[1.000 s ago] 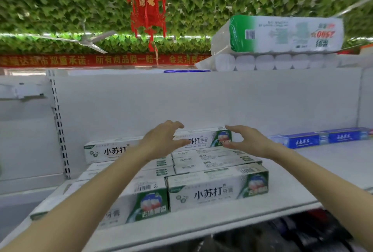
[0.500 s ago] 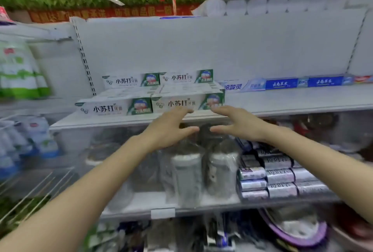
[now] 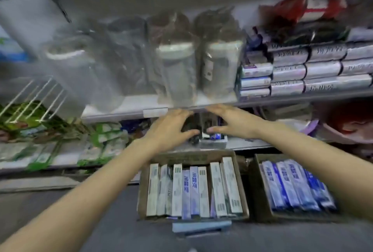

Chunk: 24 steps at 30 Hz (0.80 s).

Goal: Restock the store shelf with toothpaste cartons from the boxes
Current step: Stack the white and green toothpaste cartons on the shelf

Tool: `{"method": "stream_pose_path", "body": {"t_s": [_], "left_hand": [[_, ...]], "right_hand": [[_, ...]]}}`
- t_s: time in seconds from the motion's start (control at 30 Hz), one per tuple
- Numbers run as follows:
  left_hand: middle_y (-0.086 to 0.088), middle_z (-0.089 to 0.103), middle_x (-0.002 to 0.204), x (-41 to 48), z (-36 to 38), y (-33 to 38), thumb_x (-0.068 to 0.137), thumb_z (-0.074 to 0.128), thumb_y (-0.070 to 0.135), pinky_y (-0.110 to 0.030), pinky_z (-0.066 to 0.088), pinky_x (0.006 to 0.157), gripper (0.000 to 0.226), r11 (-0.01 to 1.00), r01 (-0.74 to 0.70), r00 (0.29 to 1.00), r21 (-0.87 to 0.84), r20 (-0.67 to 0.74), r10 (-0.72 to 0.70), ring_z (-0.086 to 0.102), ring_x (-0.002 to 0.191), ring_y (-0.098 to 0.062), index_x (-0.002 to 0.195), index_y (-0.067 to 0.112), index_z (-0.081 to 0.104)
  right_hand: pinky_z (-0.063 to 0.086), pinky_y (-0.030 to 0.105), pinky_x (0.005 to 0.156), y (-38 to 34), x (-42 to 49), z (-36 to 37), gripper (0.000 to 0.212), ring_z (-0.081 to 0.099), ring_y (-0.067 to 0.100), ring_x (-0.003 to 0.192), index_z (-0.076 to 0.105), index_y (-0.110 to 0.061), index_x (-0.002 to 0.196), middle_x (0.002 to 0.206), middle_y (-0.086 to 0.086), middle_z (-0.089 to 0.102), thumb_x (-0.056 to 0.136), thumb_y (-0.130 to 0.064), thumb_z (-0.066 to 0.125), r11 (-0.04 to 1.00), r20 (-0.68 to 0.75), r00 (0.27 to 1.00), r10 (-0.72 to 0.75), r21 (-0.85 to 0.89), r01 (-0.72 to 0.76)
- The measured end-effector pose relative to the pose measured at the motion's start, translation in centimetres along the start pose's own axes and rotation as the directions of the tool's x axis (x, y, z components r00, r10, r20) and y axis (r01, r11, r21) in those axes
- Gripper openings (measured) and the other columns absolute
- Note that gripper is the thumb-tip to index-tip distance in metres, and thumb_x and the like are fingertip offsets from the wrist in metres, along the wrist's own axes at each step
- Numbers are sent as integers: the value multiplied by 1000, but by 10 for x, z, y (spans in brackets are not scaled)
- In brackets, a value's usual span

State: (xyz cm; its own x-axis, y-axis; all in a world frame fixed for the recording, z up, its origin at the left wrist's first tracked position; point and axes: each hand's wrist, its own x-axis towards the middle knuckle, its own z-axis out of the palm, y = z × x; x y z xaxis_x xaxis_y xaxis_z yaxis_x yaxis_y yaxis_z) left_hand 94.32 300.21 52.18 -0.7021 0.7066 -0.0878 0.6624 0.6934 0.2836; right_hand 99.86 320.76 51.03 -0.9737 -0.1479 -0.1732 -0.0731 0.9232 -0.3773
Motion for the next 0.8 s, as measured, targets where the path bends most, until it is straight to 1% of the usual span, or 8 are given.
{"method": "stream_pose_path", "body": {"t_s": [0.1,0.17,0.3,0.43,0.53,0.63,0.73,0.8], "left_hand": [[-1,41,146,-18,96,-28,93,50,53,-33,37,102,62,989,133,974,-59,191,-120,39,134,-21,145,25,35],[0,42,145,-33,154,-51,92,50,55,-33,36,104,63,975,200,950,-96,261,-169,39,133,-19,145,25,36],[-1,40,147,-64,248,-96,91,55,51,-34,36,107,65,922,356,895,-156,342,-287,39,133,-19,145,21,38],[-5,45,143,-78,314,-131,91,61,39,-28,35,106,62,771,539,831,-339,361,-422,44,130,-20,145,16,40],[-5,45,144,-81,348,-155,91,62,35,-29,37,106,61,668,611,791,-425,355,-498,45,129,-19,144,16,40],[-3,44,144,-85,370,-177,92,61,34,-28,36,106,57,643,622,783,-446,367,-503,44,130,-18,143,17,42],[-4,45,141,-89,386,-194,91,62,30,-36,39,107,55,632,629,777,-453,356,-519,45,129,-19,141,16,44],[-3,46,140,-91,393,-199,90,64,28,-39,40,106,55,611,633,772,-474,334,-541,46,128,-20,141,16,45]], "right_hand": [[26,39,116,25,-1,96,83,25,19,143,21,-20,151,157,2,24,86,-61,51,993,167,983,69,87,-85],[26,39,115,39,-4,155,90,26,20,143,19,-20,152,158,2,23,82,-70,44,975,263,956,128,143,-170],[22,30,114,56,-9,263,78,24,20,143,17,-18,152,157,5,22,91,-50,53,888,380,894,236,289,-357],[21,25,112,56,-6,356,77,25,17,142,18,-20,153,156,3,25,91,-46,56,722,461,832,309,456,-521],[26,29,115,47,10,411,75,30,17,141,22,-20,151,156,2,27,90,-42,59,568,488,796,358,563,-600],[33,33,112,32,37,449,70,38,18,137,29,-18,149,152,3,34,90,-36,62,377,507,756,415,660,-650],[35,27,105,19,68,474,64,42,18,133,35,-16,147,148,3,40,91,-34,60,299,498,746,443,702,-646],[38,28,102,11,84,486,63,46,17,128,38,-17,145,143,1,46,90,-37,61,244,490,735,469,728,-641]]}}
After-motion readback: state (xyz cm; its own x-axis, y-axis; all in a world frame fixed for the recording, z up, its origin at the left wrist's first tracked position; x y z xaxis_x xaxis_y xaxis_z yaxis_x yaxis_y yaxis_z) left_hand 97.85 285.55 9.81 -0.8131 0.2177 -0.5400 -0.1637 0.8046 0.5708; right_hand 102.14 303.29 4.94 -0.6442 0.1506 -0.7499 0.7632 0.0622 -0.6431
